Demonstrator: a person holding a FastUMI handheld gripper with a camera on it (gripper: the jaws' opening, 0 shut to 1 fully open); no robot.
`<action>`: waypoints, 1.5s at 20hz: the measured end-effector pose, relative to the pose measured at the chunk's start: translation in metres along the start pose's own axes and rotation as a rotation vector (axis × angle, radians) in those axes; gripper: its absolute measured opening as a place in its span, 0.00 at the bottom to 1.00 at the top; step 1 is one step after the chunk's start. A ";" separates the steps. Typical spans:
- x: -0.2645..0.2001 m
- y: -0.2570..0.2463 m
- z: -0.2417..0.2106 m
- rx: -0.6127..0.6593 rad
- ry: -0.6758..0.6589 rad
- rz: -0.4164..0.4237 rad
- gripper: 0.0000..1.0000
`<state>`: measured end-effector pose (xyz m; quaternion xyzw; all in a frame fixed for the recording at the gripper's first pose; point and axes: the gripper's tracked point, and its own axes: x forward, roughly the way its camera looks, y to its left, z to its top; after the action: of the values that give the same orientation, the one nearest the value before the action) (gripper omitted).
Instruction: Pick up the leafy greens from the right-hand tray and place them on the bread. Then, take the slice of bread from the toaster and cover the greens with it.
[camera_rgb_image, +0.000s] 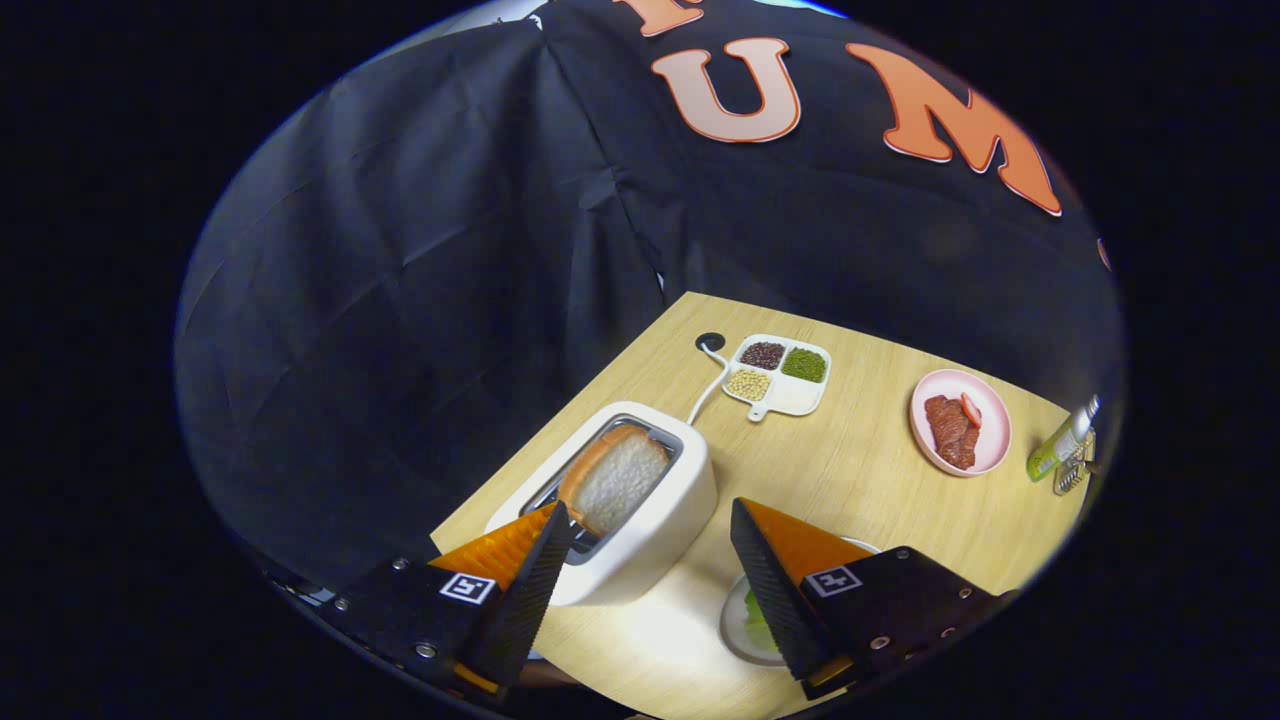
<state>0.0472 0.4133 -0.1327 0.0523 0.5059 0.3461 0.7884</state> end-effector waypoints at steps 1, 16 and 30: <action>0.005 0.007 0.004 0.003 0.009 0.011 0.96; 0.076 0.027 0.002 0.106 0.184 -0.010 0.67; 0.060 0.019 0.004 0.154 0.121 0.024 0.10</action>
<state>0.0565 0.4647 -0.1684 0.0978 0.5770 0.3180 0.7459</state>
